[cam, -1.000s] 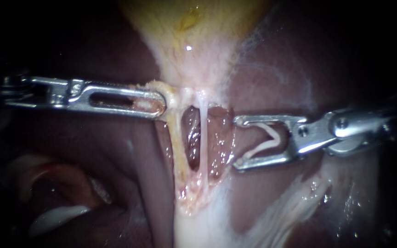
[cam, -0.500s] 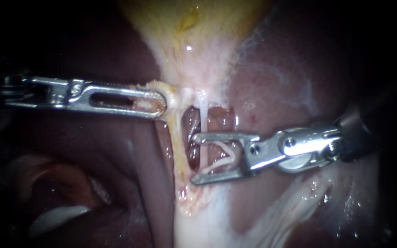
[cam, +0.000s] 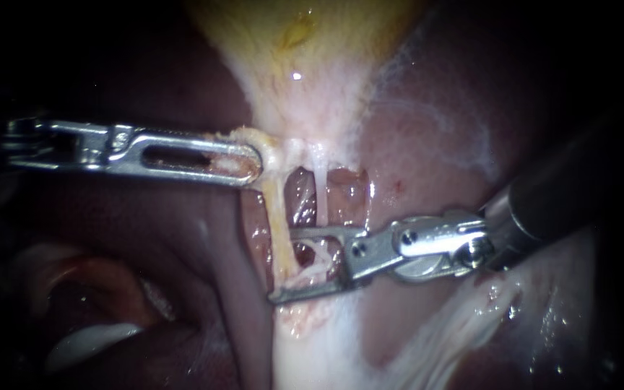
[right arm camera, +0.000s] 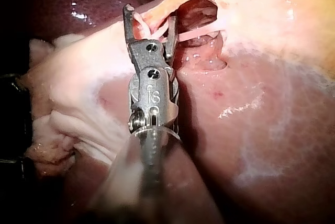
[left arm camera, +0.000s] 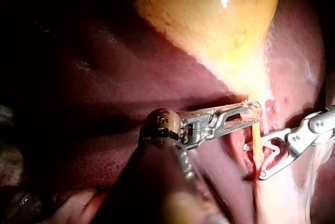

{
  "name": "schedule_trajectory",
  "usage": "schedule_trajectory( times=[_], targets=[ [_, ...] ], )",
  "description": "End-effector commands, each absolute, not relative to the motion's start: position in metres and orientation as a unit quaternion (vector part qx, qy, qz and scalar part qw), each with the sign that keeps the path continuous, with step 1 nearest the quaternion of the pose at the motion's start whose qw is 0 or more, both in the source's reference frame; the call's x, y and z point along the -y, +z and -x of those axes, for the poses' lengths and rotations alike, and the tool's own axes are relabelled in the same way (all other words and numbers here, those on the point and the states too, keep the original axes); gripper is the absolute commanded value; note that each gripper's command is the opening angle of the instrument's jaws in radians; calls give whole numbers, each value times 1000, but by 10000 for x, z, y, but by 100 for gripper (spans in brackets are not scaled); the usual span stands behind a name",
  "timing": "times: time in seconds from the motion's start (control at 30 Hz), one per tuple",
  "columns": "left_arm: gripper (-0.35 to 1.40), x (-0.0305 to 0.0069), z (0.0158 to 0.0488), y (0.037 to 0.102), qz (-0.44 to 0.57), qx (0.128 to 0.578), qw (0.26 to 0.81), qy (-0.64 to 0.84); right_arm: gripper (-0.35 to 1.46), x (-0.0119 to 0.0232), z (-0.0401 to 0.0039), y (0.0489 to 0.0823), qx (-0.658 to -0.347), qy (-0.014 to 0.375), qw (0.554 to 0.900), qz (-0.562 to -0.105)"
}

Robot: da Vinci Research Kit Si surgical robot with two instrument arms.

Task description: Clipping first clip left tube

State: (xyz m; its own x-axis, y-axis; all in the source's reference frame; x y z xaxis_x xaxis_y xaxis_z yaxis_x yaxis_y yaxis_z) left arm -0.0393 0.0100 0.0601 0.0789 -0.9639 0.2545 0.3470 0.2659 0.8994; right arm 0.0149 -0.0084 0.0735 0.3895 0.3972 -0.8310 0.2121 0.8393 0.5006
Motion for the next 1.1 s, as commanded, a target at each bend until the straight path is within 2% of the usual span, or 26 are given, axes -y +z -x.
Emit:
schedule_trajectory(
  times=[0.03, 0.3, 0.57, 0.73, 0.83, 0.93, 1.1],
  targets=[
    [-35, -100, 393, 600, -338, 456, 652, -503, 48, 86, -152, 734, -552, 61, 782, -284],
    [-35, -100, 393, 600, -338, 456, 652, -503, 45, 88, -171, 734, -573, 65, 752, -320],
    [-35, -101, 394, 600, -338, 456, 652, -503, 40, 90, -183, 744, -569, 77, 743, -343],
    [-35, -101, 394, 600, -338, 456, 652, -503, 13, 87, -176, 746, -563, 93, 742, -352],
    [-35, -101, 394, 601, -338, 456, 652, -503, -32, 86, -172, 746, -559, 101, 740, -360],
    [-35, -101, 394, 601, -338, 456, 652, -503, -35, 87, -168, 746, -548, 126, 736, -377],
    [-35, -101, 394, 601, -338, 456, 652, -503, -35, 88, -165, 745, -544, 124, 739, -377]
  ],
)
